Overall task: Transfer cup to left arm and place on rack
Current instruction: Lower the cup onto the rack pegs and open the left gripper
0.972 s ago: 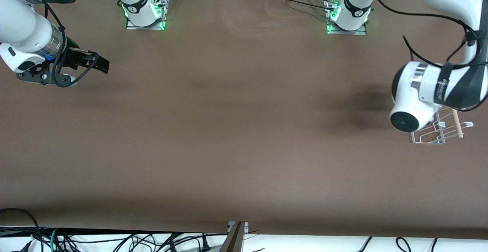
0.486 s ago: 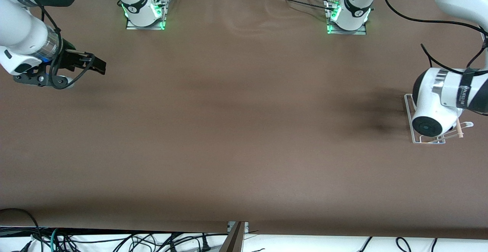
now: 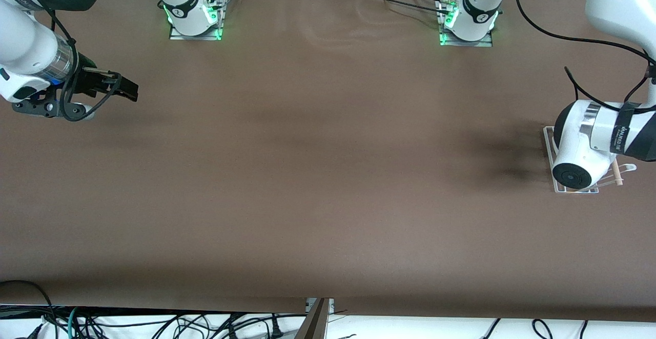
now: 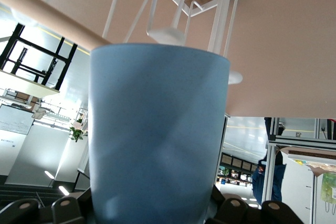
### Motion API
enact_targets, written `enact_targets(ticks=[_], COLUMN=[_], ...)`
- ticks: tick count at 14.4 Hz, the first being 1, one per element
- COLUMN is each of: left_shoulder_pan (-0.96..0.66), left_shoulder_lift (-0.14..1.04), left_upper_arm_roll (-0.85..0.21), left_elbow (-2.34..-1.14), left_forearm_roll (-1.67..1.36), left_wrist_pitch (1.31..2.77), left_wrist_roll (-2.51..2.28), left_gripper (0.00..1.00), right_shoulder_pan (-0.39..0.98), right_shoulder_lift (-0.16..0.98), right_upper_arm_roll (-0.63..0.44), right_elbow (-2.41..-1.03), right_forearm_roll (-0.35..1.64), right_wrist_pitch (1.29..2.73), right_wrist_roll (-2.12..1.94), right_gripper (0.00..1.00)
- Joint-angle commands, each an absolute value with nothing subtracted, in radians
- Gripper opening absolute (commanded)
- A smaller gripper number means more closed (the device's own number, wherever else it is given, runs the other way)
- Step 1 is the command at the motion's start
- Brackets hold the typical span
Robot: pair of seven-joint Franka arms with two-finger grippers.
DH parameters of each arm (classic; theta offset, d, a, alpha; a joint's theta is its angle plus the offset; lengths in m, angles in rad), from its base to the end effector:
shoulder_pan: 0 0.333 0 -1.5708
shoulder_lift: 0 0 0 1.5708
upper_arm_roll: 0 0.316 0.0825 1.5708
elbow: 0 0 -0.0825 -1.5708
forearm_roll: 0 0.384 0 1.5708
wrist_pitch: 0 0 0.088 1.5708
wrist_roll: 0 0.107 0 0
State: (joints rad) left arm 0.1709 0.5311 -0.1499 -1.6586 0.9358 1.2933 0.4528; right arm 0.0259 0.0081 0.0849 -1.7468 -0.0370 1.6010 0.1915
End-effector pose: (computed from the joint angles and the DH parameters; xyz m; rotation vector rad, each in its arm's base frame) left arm 0.5886 0.1253 0.3099 -2.0778 0.6767 1.2461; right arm 0.5453 0.0566 0.5400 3.0722 -0.1178 -0.2259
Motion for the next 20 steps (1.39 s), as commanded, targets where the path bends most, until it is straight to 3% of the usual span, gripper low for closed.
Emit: enact_targets(ticks=[1, 13, 14, 15, 16, 17, 20], left_shoulder_pan=[0.205, 0.207, 0.207, 0.204, 0.204, 0.201, 0.202], left_shoulder_lift=[0.543, 0.554, 0.554, 0.554, 0.552, 0.552, 0.551], left_upper_arm_roll=[-0.16, -0.161, -0.161, -0.161, -0.161, -0.161, -0.161], left_elbow=[-1.652, -1.687, -1.687, -1.687, -1.684, -1.683, -1.674], left_forearm_roll=[0.968, 0.963, 0.963, 0.963, 0.963, 0.963, 0.96], left_wrist_pitch=[1.322, 1.345, 1.345, 1.344, 1.344, 1.341, 1.341], left_wrist_roll=[0.446, 0.443, 0.437, 0.431, 0.431, 0.43, 0.428], left_gripper=[0.06, 0.09, 0.16, 0.38, 0.47, 0.99, 1.0], right_shoulder_pan=[0.041, 0.051, 0.052, 0.051, 0.051, 0.051, 0.051], right_shoulder_lift=[0.009, 0.015, 0.017, 0.018, 0.018, 0.018, 0.018], right_upper_arm_roll=[0.071, 0.072, 0.072, 0.072, 0.072, 0.072, 0.072], right_elbow=[-1.753, -1.743, -1.743, -1.743, -1.743, -1.743, -1.741], right_forearm_roll=[-0.037, -0.037, -0.038, -0.038, -0.038, -0.037, -0.037], right_wrist_pitch=[1.62, 1.609, 1.609, 1.609, 1.609, 1.609, 1.609], right_wrist_roll=[0.181, 0.181, 0.181, 0.181, 0.181, 0.181, 0.181], right_gripper=[1.0, 1.0, 1.0, 1.0, 1.0, 1.0, 1.0])
